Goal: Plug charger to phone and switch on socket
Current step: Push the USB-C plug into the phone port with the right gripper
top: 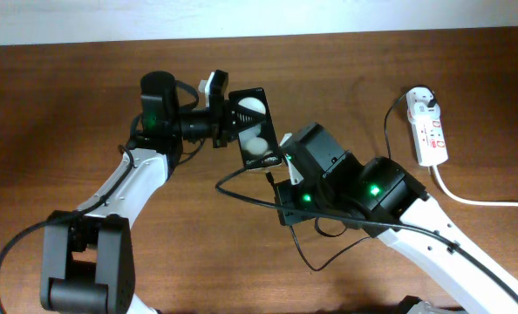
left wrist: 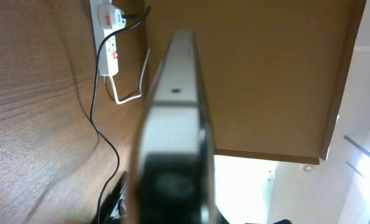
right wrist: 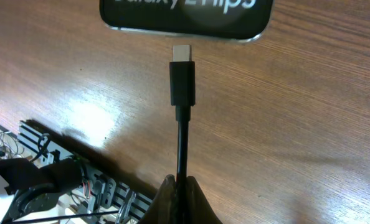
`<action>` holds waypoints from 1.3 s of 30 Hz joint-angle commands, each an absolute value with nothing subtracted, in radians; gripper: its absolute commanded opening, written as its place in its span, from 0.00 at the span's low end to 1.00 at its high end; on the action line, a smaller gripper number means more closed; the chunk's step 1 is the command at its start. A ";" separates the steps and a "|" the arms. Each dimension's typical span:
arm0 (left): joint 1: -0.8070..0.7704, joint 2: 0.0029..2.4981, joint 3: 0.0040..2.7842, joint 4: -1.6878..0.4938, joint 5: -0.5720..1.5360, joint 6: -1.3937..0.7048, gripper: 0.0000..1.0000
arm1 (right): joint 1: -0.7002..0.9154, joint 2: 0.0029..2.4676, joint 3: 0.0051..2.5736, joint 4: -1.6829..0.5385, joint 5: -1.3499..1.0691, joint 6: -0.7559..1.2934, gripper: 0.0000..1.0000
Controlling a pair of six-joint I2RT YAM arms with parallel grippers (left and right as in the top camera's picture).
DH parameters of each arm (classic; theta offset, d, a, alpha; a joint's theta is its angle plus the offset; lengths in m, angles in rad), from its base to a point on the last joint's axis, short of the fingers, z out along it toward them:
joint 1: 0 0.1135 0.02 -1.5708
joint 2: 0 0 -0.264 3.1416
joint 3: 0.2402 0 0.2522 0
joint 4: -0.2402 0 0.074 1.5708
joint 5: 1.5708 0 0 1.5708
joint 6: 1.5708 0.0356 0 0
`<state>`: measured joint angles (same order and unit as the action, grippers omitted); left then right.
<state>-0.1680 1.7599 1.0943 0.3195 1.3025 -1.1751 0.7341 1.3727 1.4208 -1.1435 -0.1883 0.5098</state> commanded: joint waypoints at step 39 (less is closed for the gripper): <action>-0.183 1.758 1.110 0.328 1.336 -1.303 0.00 | 0.739 1.368 1.417 -1.098 -0.206 0.517 0.04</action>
